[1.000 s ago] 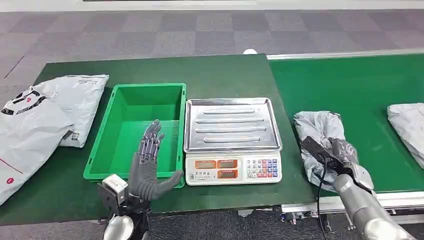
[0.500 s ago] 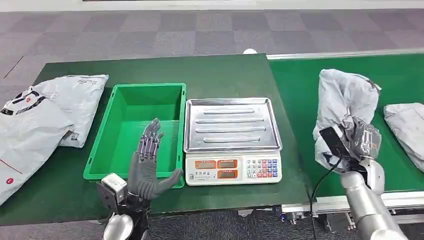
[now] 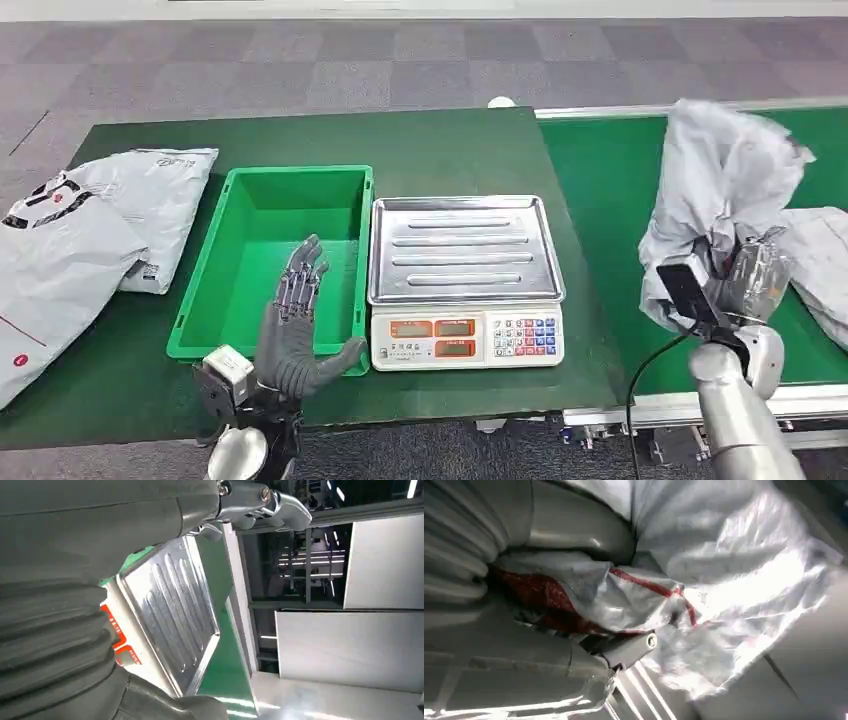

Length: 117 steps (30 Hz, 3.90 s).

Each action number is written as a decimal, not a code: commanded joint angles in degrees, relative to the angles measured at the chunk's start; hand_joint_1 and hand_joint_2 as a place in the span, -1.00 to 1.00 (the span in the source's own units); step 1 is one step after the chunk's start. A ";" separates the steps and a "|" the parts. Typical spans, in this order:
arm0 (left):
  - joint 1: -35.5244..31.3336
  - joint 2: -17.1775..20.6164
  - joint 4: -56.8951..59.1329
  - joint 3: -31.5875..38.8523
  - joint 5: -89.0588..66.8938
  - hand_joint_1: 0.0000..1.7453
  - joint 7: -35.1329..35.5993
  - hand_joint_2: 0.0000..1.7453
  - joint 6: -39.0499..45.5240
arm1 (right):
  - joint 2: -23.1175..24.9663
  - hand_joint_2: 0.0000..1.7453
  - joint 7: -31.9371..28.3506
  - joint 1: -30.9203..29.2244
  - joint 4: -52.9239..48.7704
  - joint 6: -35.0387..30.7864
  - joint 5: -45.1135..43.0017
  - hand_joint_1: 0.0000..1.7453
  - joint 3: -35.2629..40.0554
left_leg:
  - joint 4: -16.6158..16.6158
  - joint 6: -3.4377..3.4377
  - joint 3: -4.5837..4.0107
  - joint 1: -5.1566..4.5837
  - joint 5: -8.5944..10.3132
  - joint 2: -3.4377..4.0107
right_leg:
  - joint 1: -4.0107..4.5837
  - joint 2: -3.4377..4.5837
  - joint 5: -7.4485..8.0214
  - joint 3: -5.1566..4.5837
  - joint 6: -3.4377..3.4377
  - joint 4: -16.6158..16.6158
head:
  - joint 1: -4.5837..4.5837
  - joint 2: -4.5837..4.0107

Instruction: Moved the parcel from conveyor to table for the left to box.

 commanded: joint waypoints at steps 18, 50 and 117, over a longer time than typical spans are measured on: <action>-5.63 0.81 6.74 1.17 0.54 -1.00 0.42 1.00 -0.80 | -3.17 1.00 15.93 -18.19 7.09 14.35 10.06 1.00 35.55 | -0.09 -0.14 0.04 0.14 0.31 0.10 | 0.13 0.11 0.23 0.02 -0.17 -0.10 | 0.02 0.00; -5.61 1.82 7.80 -0.72 1.99 -1.00 0.66 1.00 -0.69 | -5.20 1.00 10.88 -20.51 12.94 46.97 -18.24 1.00 46.42 | -0.18 -0.28 0.13 0.16 0.23 0.28 | 0.15 0.37 0.24 -0.02 -0.22 -0.15 | 0.02 -0.02; -22.58 -2.69 27.59 -2.53 0.52 -1.00 2.07 1.00 0.31 | 6.58 -1.00 -9.80 13.09 -39.27 1.55 -25.49 -1.00 17.39 | -0.07 -0.30 -0.10 0.15 0.19 0.17 | 0.14 0.22 0.16 -0.26 -0.22 -0.03 | 0.04 -0.02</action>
